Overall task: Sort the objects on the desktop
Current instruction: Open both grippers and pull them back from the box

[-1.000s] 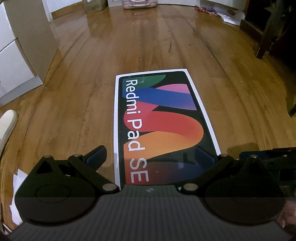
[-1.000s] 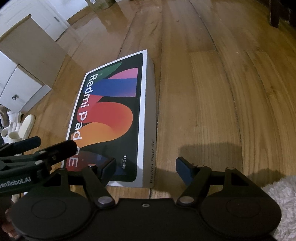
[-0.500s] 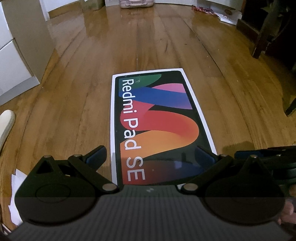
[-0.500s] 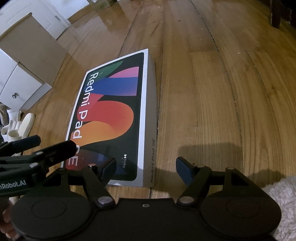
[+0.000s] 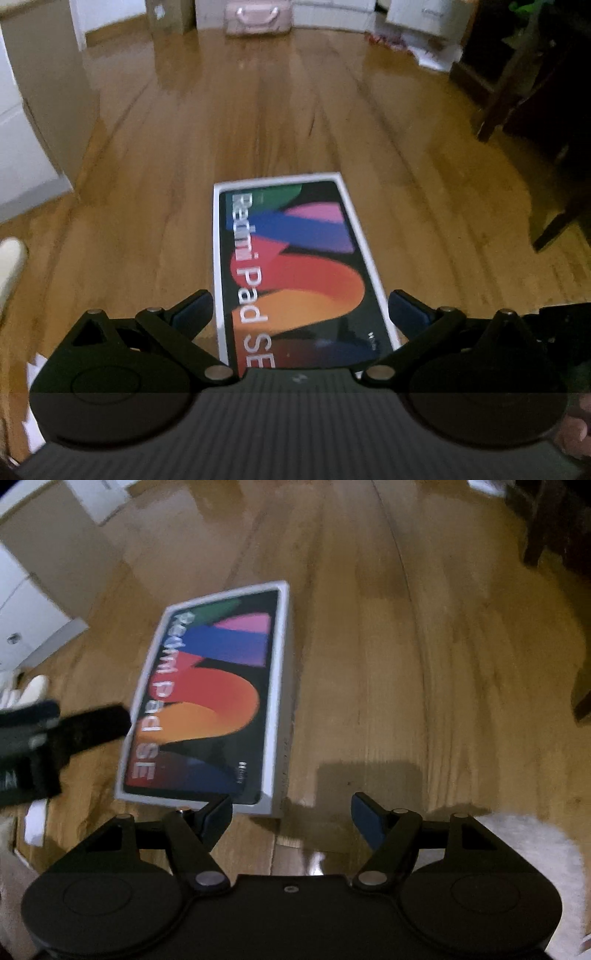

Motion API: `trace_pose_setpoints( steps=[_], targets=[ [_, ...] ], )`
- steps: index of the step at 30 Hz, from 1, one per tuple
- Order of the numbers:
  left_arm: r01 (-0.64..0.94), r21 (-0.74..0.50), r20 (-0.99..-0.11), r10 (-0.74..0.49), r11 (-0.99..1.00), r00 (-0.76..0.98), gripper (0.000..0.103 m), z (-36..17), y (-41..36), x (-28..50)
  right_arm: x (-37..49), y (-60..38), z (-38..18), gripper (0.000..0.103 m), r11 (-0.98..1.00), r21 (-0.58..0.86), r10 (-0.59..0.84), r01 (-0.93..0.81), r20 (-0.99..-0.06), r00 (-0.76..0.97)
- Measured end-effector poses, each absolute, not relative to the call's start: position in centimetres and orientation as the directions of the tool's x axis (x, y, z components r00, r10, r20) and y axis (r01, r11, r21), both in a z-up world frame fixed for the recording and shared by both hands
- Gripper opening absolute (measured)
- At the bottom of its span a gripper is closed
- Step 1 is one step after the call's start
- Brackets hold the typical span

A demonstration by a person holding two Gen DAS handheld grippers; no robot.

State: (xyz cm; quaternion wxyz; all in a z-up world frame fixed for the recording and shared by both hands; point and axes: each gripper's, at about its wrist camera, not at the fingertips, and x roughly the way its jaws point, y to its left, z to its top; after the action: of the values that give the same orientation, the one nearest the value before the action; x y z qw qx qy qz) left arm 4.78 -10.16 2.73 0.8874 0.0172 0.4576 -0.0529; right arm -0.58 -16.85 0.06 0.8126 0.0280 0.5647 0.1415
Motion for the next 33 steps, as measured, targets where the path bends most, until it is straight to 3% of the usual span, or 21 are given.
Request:
trace_pose_setpoints(
  steps=[4, 7, 21, 33],
  targets=[
    [0.11, -0.091, -0.807, -0.139, 0.99, 0.574, 0.103, 5.2, -10.3, 3.2, -2.1, -17.0, 2.0, 0.077, 0.948, 0.214, 0.287, -0.234, -0.895, 0.342],
    [0.135, -0.054, -0.806, -0.123, 0.989, 0.58, 0.103, 6.0, -11.1, 2.1, -3.0, -16.9, 2.6, 0.078, 0.944, 0.214, 0.295, -0.253, -0.891, 0.347],
    [0.037, 0.002, -0.852, -0.018, 0.999, 0.523, 0.103, 3.2, -11.2, -0.3, -5.0, -15.1, 1.3, 0.077, 0.942, 0.166, 0.268, -0.293, -0.896, 0.353],
    [0.011, -0.03, -0.863, -0.032, 0.999, 0.505, 0.103, 2.6, -11.1, -1.0, -5.2, -14.2, 1.2, 0.077, 0.935, 0.138, 0.259, -0.327, -0.895, 0.362]
  ],
)
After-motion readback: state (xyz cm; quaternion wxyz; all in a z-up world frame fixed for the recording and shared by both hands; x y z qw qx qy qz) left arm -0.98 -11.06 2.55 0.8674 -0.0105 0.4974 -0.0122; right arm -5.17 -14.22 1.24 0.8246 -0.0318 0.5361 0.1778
